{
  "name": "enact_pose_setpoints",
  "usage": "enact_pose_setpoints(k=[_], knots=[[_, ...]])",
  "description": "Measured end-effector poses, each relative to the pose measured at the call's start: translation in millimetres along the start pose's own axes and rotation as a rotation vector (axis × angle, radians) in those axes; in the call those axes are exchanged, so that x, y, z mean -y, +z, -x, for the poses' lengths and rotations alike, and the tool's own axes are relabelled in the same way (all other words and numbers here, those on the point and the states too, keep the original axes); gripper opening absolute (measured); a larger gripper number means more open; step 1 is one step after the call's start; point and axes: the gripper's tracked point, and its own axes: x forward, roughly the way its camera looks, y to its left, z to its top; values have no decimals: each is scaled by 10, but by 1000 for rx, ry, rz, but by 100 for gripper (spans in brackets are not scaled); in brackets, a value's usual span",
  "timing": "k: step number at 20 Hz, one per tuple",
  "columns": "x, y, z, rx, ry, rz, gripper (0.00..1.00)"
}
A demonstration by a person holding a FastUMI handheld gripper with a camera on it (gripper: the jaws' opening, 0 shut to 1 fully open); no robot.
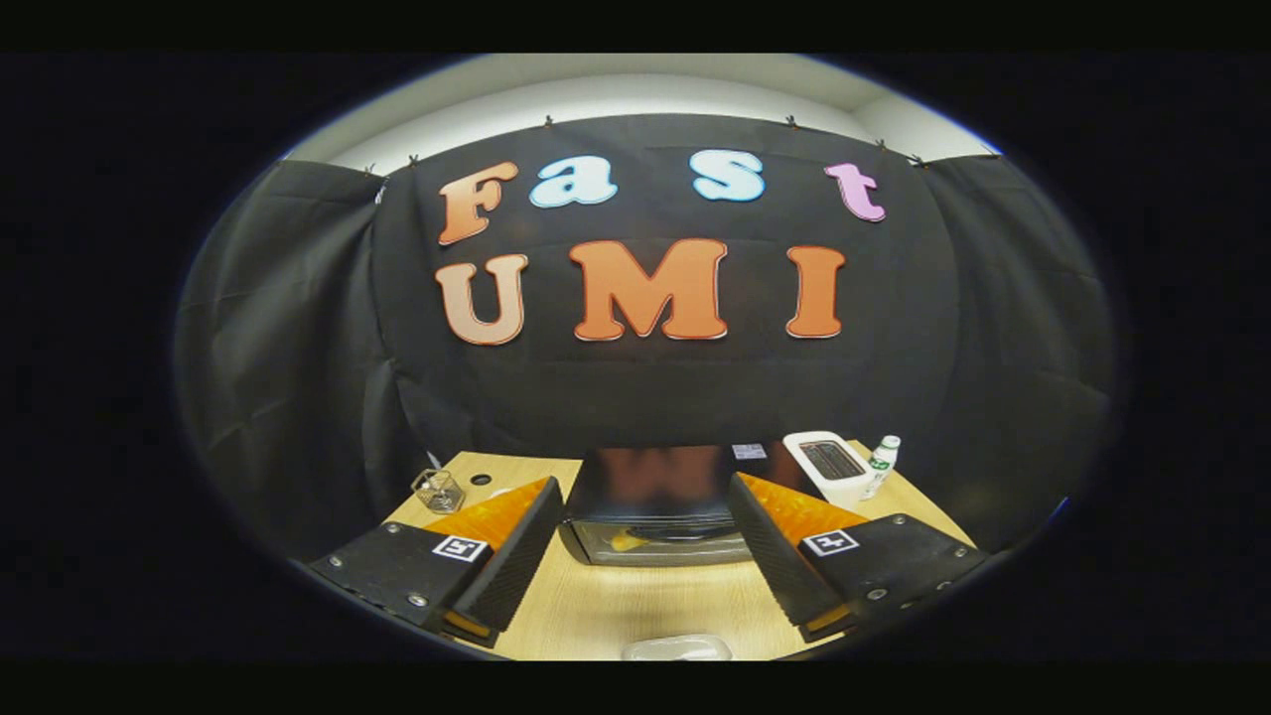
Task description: Open the toaster oven, put the food inside, and close the toaster oven door.
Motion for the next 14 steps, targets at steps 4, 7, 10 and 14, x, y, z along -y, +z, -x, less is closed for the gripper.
enact_pose_setpoints(k=[4, 7, 10, 14], knots=[[-73, -41, 19, -1, 11, -10, 99], [-86, -36, 43, 4, 12, -8, 99], [-80, -35, 78, 12, 12, -8, 99], [-42, -71, 122, 6, 8, -24, 99]])
